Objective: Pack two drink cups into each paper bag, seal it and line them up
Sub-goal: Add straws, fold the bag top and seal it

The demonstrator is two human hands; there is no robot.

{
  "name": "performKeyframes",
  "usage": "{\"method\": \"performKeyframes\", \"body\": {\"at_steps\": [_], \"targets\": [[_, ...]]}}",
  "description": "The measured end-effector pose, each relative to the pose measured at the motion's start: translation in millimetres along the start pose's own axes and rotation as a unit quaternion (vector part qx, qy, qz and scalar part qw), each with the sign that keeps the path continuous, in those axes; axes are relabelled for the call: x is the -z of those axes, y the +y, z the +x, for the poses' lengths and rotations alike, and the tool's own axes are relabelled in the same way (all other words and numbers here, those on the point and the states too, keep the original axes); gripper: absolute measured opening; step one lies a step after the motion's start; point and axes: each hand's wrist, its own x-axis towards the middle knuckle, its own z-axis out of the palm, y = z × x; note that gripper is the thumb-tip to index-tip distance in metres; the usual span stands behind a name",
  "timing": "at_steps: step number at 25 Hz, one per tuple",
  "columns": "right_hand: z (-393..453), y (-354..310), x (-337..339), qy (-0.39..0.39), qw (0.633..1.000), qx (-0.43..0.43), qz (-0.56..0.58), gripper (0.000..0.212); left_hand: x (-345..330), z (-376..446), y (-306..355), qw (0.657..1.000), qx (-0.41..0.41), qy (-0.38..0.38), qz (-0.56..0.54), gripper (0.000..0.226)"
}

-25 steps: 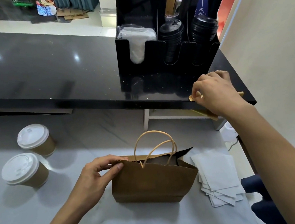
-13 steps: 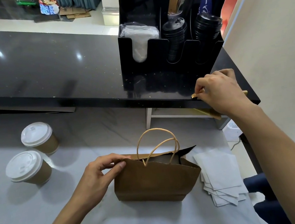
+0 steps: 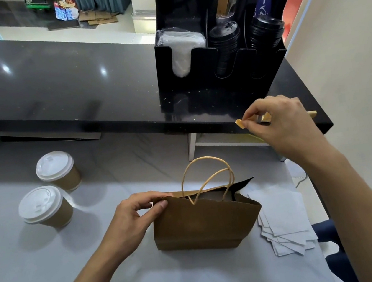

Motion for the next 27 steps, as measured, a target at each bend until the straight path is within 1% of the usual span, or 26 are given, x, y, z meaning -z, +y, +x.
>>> {"method": "performKeyframes", "body": {"at_steps": [3, 5, 9, 13, 17, 19, 21, 23, 25, 27], "targets": [[-21.1, -14.1, 3.5, 0.005, 0.999, -0.017, 0.047, 0.007, -0.9, -1.7, 2.0, 1.000, 0.001, 0.001, 0.001, 0.020], [-33.6, -22.2, 6.4, 0.023, 0.996, -0.026, 0.077, 0.006, -1.8, -2.8, 3.8, 1.000, 0.000, 0.006, 0.005, 0.021], [-64.2, -38.5, 10.6, 0.093, 0.989, -0.035, 0.108, 0.004, -3.7, -5.1, 6.7, 1.000, -0.010, 0.016, 0.010, 0.021], [-101.7, -60.1, 2.2, 0.186, 0.978, -0.037, 0.091, 0.007, -5.7, -6.6, 9.2, 0.999, -0.026, 0.026, 0.035, 0.022], [-121.4, -87.6, -3.7, 0.262, 0.964, 0.023, 0.048, 0.010, -8.5, -9.1, 12.1, 0.997, -0.049, 0.028, 0.051, 0.023], [-129.3, -107.2, -8.4, 0.282, 0.956, 0.063, 0.044, 0.009, -9.8, -9.2, 12.4, 0.996, -0.067, 0.024, 0.049, 0.024], [-141.6, -126.5, -19.0, 0.280, 0.954, 0.095, 0.056, 0.009, -11.5, -10.3, 13.3, 0.996, -0.079, 0.024, 0.019, 0.028], [-155.6, -141.2, -34.5, 0.259, 0.957, 0.121, 0.059, 0.013, -12.4, -11.6, 14.7, 0.996, -0.083, 0.028, -0.004, 0.030], [-166.3, -148.2, -52.5, 0.221, 0.965, 0.139, 0.035, 0.018, -12.8, -13.6, 15.9, 0.995, -0.089, 0.028, -0.021, 0.026], [-170.3, -149.8, -69.3, 0.177, 0.974, 0.138, -0.003, 0.019, -11.8, -15.9, 16.9, 0.995, -0.092, 0.035, -0.033, 0.020]]}}
